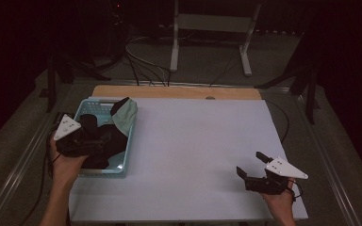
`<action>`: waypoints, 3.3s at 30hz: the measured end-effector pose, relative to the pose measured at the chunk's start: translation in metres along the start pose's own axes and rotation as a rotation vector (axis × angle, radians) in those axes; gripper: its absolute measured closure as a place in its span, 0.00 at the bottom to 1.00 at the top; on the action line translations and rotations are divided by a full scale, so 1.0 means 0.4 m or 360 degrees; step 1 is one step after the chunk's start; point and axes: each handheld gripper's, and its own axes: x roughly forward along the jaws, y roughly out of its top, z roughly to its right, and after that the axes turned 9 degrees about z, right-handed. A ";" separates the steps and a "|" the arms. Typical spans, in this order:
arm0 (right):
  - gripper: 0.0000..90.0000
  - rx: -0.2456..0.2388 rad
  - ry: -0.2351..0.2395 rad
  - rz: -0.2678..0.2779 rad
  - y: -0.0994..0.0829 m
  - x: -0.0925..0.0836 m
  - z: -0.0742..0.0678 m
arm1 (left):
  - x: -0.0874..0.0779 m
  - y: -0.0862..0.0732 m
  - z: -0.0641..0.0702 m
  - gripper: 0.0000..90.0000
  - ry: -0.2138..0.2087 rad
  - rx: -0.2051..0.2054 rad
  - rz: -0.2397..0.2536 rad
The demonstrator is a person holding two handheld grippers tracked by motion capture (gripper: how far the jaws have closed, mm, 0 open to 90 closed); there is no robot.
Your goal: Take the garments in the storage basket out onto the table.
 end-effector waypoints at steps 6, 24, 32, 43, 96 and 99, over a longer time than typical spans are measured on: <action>0.08 -0.0002 0.0004 -0.0003 0.000 0.001 0.000 | 0.008 0.003 -0.010 0.00 -0.0005 -0.0023 -0.0012; 0.08 -0.0006 0.0010 -0.0014 -0.002 0.004 -0.001 | 0.044 0.023 -0.022 0.00 -0.0036 -0.0048 -0.0037; 0.08 -0.0006 0.0013 -0.0022 -0.003 0.006 -0.002 | 0.063 0.029 -0.028 0.00 -0.0029 -0.0036 -0.0064; 0.08 -0.0009 0.0014 -0.0029 -0.003 0.006 -0.002 | 0.085 0.027 -0.038 0.00 -0.0009 -0.0030 -0.0116; 0.08 -0.0015 0.0011 -0.0056 -0.006 0.011 -0.002 | 0.216 -0.004 -0.066 0.01 -0.0006 -0.0061 -0.0354; 0.08 -0.0013 0.0012 -0.0056 -0.006 0.011 -0.002 | 0.225 -0.011 -0.068 0.01 -0.0011 -0.0080 -0.0380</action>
